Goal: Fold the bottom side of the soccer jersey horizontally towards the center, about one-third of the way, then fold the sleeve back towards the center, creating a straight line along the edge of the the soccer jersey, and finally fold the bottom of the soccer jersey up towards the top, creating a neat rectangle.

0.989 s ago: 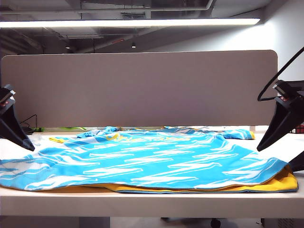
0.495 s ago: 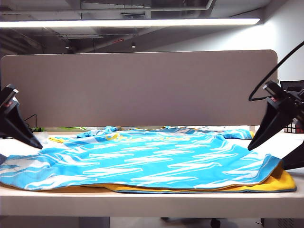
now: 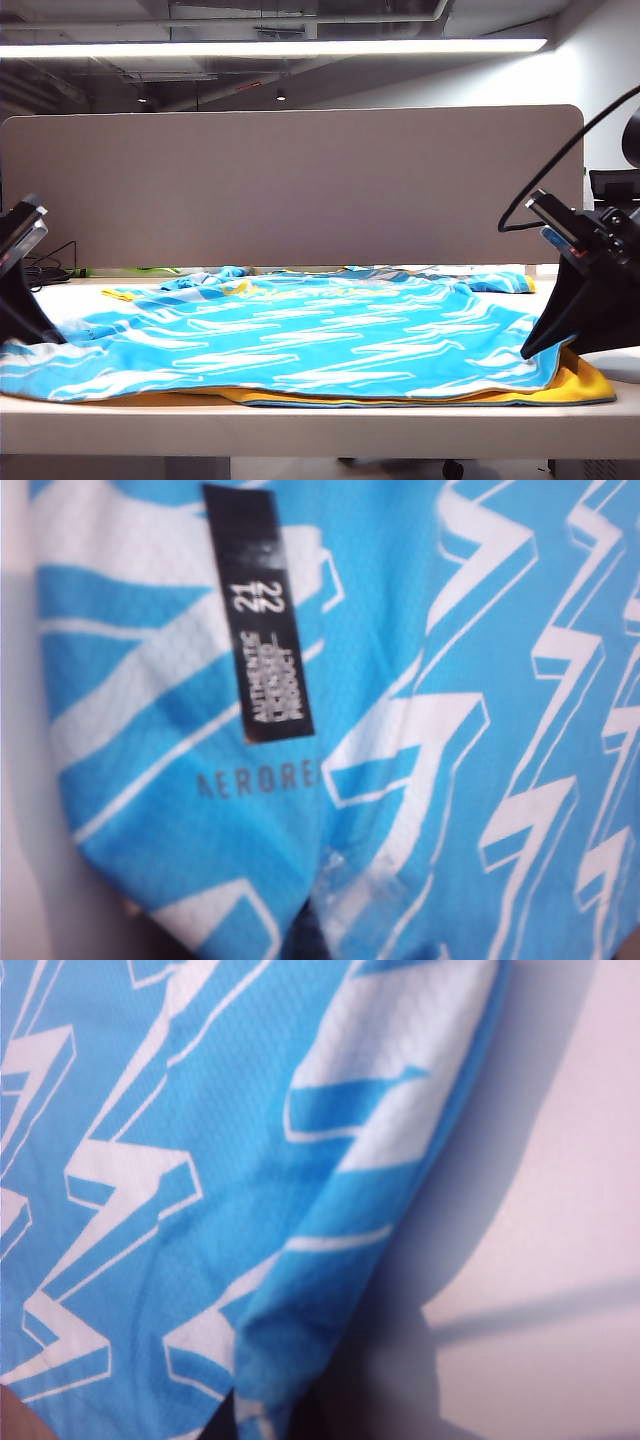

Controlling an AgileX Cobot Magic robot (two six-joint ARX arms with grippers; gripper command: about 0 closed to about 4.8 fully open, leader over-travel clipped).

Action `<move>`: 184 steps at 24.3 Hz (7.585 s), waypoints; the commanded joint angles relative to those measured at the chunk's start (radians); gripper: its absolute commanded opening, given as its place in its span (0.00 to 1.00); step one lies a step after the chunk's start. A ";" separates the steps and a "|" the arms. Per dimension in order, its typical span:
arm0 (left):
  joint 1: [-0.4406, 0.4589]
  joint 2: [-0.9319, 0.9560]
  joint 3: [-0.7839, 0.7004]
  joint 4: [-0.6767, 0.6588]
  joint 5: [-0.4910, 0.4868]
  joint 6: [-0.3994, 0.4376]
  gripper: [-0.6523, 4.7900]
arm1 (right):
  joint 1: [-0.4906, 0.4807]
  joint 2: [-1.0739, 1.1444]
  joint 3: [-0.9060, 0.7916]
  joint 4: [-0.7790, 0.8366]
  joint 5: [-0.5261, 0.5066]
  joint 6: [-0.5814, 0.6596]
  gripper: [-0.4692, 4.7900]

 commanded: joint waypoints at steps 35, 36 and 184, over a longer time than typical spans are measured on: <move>-0.006 -0.418 0.069 0.101 -0.020 -0.382 0.11 | 0.055 -0.348 0.188 -0.015 0.065 0.136 0.08; -0.007 -0.347 0.098 0.126 -0.019 -0.381 0.11 | 0.055 -0.285 0.223 -0.006 0.072 0.124 0.08; -0.045 -0.126 0.091 -0.627 -0.158 0.275 0.11 | -0.042 -0.071 0.142 -0.413 -0.187 -0.232 0.07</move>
